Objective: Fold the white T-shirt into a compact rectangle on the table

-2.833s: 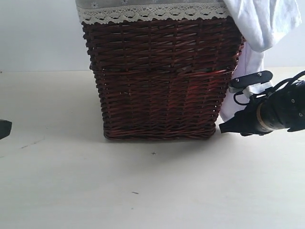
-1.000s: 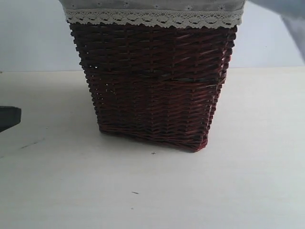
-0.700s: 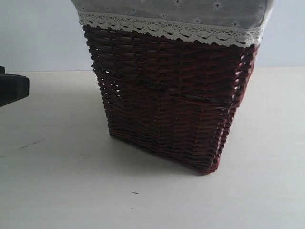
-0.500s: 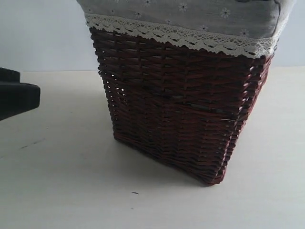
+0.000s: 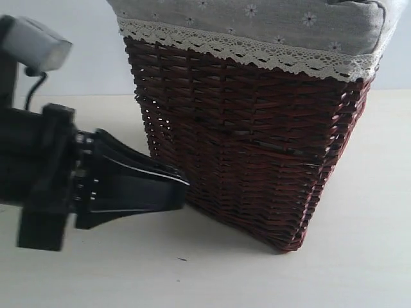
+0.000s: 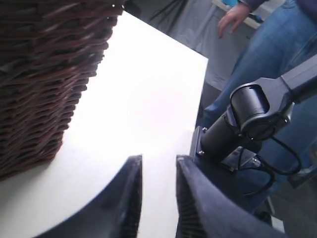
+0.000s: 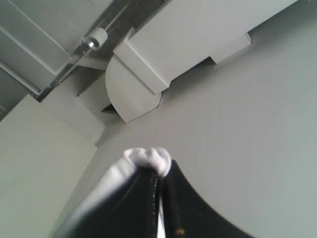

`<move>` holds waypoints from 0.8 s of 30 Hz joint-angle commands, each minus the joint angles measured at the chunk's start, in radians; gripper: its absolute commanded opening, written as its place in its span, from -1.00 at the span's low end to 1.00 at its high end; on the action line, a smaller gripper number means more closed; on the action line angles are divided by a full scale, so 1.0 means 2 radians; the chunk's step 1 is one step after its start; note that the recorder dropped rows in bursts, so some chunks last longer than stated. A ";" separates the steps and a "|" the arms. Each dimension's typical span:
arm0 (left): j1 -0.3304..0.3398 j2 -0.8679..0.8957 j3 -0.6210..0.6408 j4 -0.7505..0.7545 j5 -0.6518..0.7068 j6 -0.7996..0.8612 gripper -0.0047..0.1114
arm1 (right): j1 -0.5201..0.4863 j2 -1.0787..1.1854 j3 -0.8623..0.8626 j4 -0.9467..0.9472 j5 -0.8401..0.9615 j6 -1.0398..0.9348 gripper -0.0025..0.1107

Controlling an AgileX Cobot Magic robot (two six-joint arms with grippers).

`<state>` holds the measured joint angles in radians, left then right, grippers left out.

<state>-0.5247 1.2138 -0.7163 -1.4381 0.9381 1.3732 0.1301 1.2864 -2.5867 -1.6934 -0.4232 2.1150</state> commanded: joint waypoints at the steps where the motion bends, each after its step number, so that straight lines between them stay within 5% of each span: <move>1: -0.045 0.081 -0.007 -0.126 -0.002 0.126 -0.37 | 0.001 -0.002 -0.019 0.066 0.017 0.002 -0.96; 12: -0.152 0.256 -0.161 -0.153 -0.054 0.186 -0.36 | 0.001 -0.002 -0.042 0.221 -0.052 0.002 -0.96; 24: -0.170 0.380 -0.354 -0.153 -0.278 0.173 -0.36 | 0.001 -0.002 -0.041 0.273 -0.171 0.002 -0.96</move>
<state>-0.8717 1.9343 -1.3356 -1.7280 0.5178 1.7274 0.1301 1.2864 -2.6686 -1.1610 -0.7065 2.1156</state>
